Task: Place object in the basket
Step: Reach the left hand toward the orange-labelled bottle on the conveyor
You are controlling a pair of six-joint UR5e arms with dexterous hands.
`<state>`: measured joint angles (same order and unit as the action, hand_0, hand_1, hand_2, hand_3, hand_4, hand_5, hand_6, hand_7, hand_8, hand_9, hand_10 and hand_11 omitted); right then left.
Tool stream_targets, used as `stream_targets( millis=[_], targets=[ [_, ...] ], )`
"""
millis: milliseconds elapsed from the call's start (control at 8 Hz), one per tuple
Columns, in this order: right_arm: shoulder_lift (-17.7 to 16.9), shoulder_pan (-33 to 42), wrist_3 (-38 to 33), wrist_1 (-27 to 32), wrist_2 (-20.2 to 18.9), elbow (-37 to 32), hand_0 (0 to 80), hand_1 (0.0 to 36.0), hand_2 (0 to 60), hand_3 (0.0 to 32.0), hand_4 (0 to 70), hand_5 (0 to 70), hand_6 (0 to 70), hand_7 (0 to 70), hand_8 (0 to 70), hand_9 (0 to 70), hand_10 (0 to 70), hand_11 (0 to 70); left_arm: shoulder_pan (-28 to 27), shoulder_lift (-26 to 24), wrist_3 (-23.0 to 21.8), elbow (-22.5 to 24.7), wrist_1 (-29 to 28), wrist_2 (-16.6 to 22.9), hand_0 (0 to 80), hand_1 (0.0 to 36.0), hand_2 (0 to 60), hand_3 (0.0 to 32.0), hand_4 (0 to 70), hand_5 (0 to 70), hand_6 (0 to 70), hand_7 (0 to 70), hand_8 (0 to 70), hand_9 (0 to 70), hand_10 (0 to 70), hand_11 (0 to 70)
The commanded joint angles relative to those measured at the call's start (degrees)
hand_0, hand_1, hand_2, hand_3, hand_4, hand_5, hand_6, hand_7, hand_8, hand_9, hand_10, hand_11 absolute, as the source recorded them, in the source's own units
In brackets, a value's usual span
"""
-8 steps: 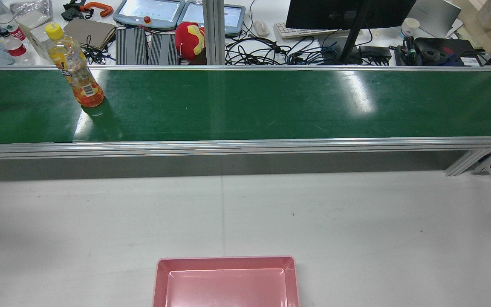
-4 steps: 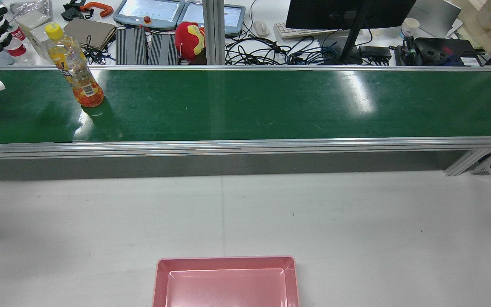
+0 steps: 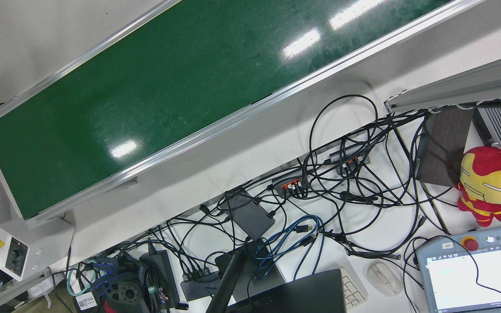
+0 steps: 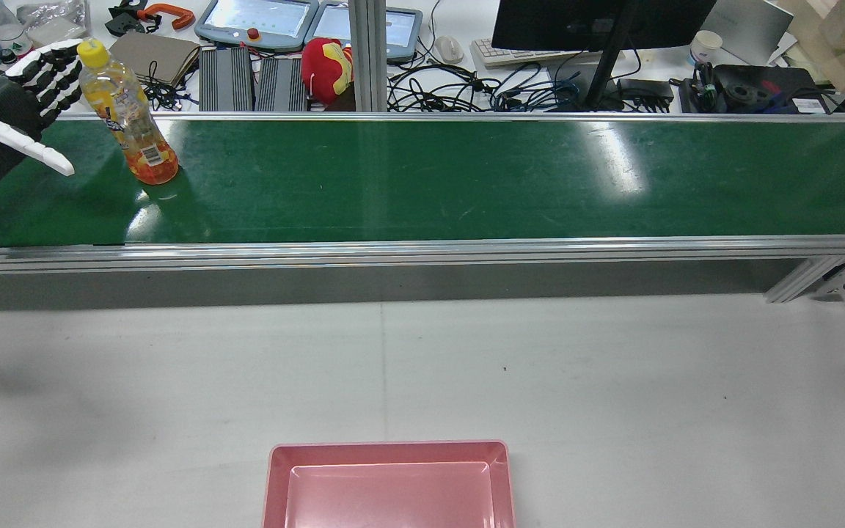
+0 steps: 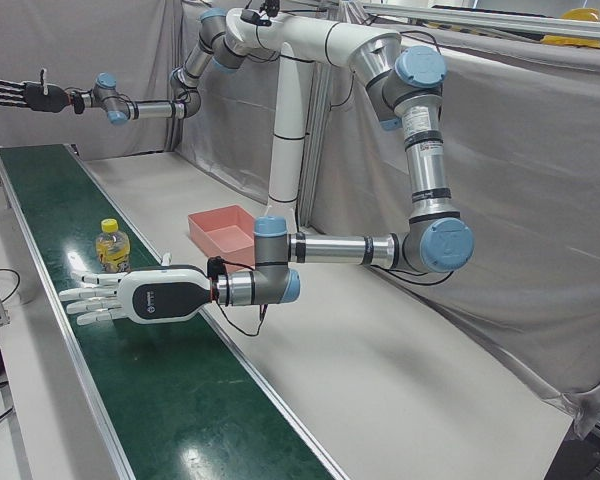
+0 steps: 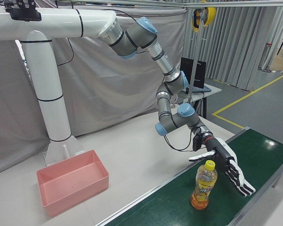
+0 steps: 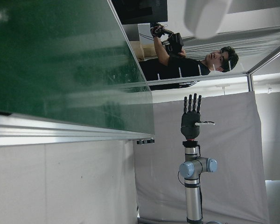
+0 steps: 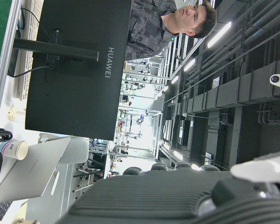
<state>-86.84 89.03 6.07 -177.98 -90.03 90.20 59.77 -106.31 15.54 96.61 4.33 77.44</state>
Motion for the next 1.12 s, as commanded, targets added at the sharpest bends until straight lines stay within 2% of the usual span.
stream_targets(
  millis=[0, 125, 250, 375, 500, 750, 875, 1000],
  targets=[
    [0.0, 0.0, 0.0, 0.0, 0.0, 0.1, 0.0, 0.0, 0.0, 0.0, 0.0, 0.0, 0.0, 0.0, 0.0, 0.0, 0.0, 0.0, -0.3, -2.8, 0.2, -2.1, -0.1, 0.0, 80.0, 12.7, 0.0, 1.4, 2.9, 22.6, 0.0, 0.0, 1.8, 1.6, 0.0, 2.2],
    [0.0, 0.0, 0.0, 0.0, 0.0, 0.1, 0.0, 0.0, 0.0, 0.0, 0.0, 0.0, 0.0, 0.0, 0.0, 0.0, 0.0, 0.0, -0.3, -3.5, 0.1, -2.0, -0.1, 0.0, 80.0, 16.1, 0.0, 1.4, 3.6, 22.8, 0.0, 0.0, 2.1, 2.0, 0.0, 2.9],
    [0.0, 0.0, 0.0, 0.0, 0.0, 0.1, 0.0, 0.0, 0.0, 0.0, 0.0, 0.0, 0.0, 0.0, 0.0, 0.0, 0.0, 0.0, -2.1, -4.2, -0.5, -2.0, -0.2, -0.2, 79.1, 17.6, 0.0, 0.6, 4.3, 24.1, 0.0, 0.0, 2.5, 2.6, 0.1, 3.0],
    [0.0, 0.0, 0.0, 0.0, -0.1, 0.1, 0.0, 0.0, 0.0, 0.0, 0.0, 0.0, 0.0, 0.0, 0.0, 0.0, 0.0, 0.0, -3.5, -5.5, -0.3, -2.1, 0.0, -0.3, 73.8, 19.4, 0.0, 0.4, 4.2, 24.2, 0.0, 0.0, 3.0, 3.2, 0.4, 3.4],
    [0.0, 0.0, 0.0, 0.0, 0.0, 0.1, 0.0, 0.0, 0.0, 0.0, 0.0, 0.0, 0.0, 0.0, 0.0, 0.0, 0.0, 0.0, -4.7, -5.7, -0.3, -2.2, 0.0, -0.4, 65.3, 22.3, 0.0, 0.0, 4.8, 26.0, 0.0, 0.0, 3.6, 4.1, 0.5, 3.6],
    [0.0, 0.0, 0.0, 0.0, -0.1, 0.1, 0.0, 0.0, 0.0, 0.0, 0.0, 0.0, 0.0, 0.0, 0.0, 0.0, 0.0, 0.0, -4.7, -5.8, -0.6, -2.0, 0.1, -0.3, 61.5, 24.5, 4.8, 0.0, 5.5, 26.9, 0.0, 0.0, 3.5, 4.0, 0.4, 3.5],
    [0.0, 0.0, 0.0, 0.0, 0.0, 0.2, 0.0, 0.0, 0.0, 0.0, 0.0, 0.0, 0.0, 0.0, 0.0, 0.0, 0.0, 0.0, -4.8, -5.8, -2.3, -1.6, 0.7, -0.4, 60.0, 27.0, 19.1, 0.0, 6.0, 28.1, 0.0, 0.0, 4.8, 5.8, 0.7, 4.0],
    [0.0, 0.0, 0.0, 0.0, 0.0, 0.2, 0.0, 0.0, 0.0, 0.0, 0.0, 0.0, 0.0, 0.0, 0.0, 0.0, 0.0, 0.0, -4.7, -6.9, -5.0, -1.7, 2.9, -0.5, 50.0, 35.4, 60.0, 0.0, 7.9, 39.5, 0.0, 0.7, 10.8, 14.2, 6.6, 12.5]
  ],
)
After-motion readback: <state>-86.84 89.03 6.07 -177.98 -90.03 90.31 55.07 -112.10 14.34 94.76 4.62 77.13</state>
